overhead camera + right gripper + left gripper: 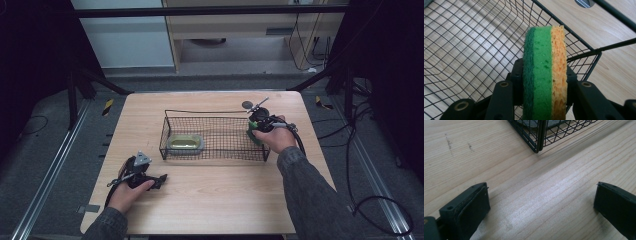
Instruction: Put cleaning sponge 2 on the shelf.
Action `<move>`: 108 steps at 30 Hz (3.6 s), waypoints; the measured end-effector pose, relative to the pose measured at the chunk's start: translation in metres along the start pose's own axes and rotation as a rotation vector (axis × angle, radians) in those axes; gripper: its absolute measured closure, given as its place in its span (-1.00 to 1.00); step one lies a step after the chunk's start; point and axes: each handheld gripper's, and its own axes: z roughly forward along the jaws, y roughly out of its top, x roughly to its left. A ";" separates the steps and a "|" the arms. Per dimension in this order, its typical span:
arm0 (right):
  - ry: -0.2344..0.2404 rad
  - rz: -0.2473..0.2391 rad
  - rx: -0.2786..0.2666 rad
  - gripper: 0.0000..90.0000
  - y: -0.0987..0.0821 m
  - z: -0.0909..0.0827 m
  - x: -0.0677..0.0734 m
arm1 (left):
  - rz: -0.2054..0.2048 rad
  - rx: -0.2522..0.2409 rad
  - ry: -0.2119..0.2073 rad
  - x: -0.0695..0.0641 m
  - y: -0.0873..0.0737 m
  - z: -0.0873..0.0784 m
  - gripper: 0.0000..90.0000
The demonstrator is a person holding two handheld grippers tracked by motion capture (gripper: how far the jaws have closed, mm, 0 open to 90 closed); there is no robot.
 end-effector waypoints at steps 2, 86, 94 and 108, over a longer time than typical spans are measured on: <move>-0.002 0.004 0.003 0.44 0.000 0.001 0.000 | 0.000 0.000 0.000 0.000 0.000 0.000 -1.00; 0.027 0.153 -0.255 -0.82 -0.035 -0.054 0.006 | 0.002 0.000 -0.002 0.000 0.000 0.000 -1.00; -0.020 0.231 -0.322 -0.81 -0.081 -0.066 -0.007 | 0.002 0.000 -0.002 0.000 0.000 0.000 -1.00; -0.096 0.410 -0.243 -0.73 -0.164 -0.020 -0.029 | 0.002 0.000 -0.002 0.000 0.000 0.000 -1.00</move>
